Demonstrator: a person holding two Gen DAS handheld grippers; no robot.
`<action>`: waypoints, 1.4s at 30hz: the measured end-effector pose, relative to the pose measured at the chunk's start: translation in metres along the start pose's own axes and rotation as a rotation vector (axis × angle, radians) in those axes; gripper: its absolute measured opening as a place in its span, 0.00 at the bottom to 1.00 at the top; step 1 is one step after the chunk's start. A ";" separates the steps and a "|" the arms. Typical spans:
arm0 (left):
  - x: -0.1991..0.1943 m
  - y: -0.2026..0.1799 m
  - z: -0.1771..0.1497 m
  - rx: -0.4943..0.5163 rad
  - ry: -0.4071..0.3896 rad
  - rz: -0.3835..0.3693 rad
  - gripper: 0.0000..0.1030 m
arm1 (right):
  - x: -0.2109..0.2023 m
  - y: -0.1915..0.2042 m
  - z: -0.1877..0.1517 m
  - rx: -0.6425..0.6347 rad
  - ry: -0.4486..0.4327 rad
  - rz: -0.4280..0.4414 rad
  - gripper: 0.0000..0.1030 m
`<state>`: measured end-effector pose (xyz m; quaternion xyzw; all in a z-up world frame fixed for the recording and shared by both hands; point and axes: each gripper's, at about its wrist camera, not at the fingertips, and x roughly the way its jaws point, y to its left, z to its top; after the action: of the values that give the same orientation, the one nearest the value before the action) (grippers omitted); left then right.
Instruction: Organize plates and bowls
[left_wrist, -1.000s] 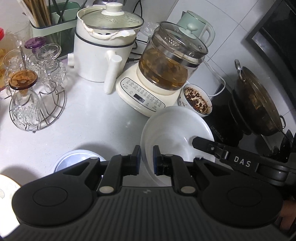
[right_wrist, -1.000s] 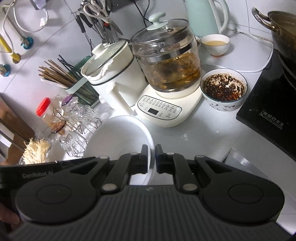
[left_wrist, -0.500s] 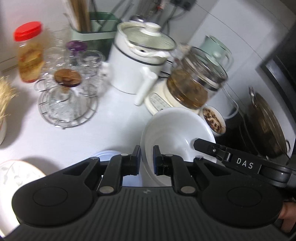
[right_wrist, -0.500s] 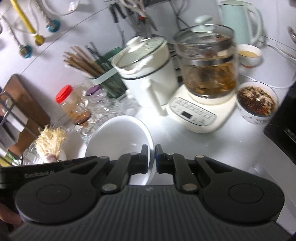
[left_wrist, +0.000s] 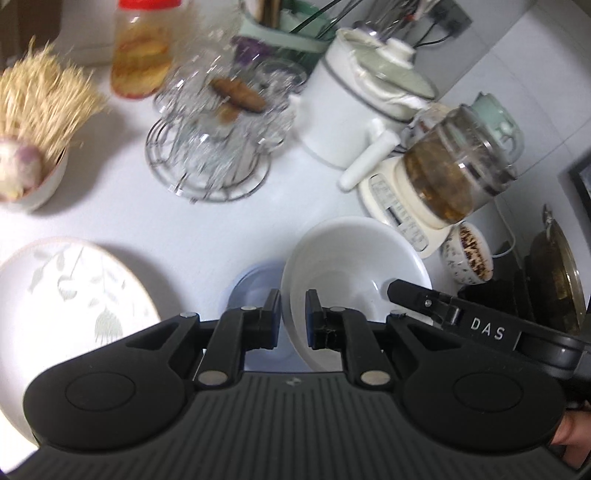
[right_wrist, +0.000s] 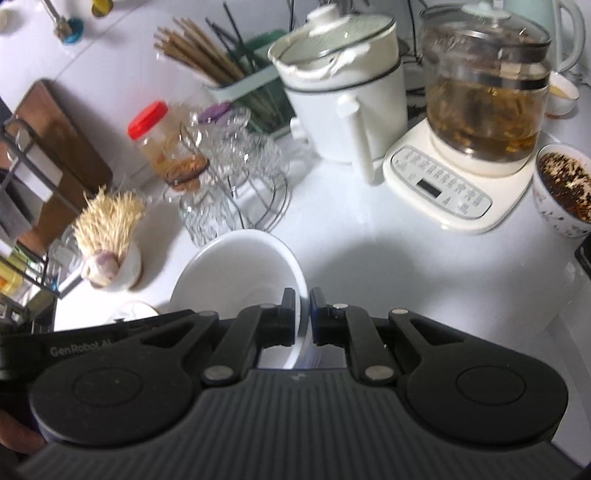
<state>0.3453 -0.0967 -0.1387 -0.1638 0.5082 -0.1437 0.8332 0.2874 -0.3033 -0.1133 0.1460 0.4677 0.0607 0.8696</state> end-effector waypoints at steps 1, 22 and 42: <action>0.002 0.004 -0.003 -0.009 0.009 0.008 0.14 | 0.004 0.001 -0.002 -0.004 0.013 0.003 0.10; 0.024 0.036 -0.001 -0.055 0.056 0.091 0.14 | 0.047 0.004 -0.012 0.007 0.132 0.034 0.13; 0.011 0.022 0.005 0.017 0.056 0.122 0.48 | 0.067 -0.032 -0.030 0.223 0.142 0.088 0.55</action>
<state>0.3561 -0.0800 -0.1543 -0.1215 0.5391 -0.1014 0.8273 0.2987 -0.3112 -0.1920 0.2577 0.5249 0.0566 0.8092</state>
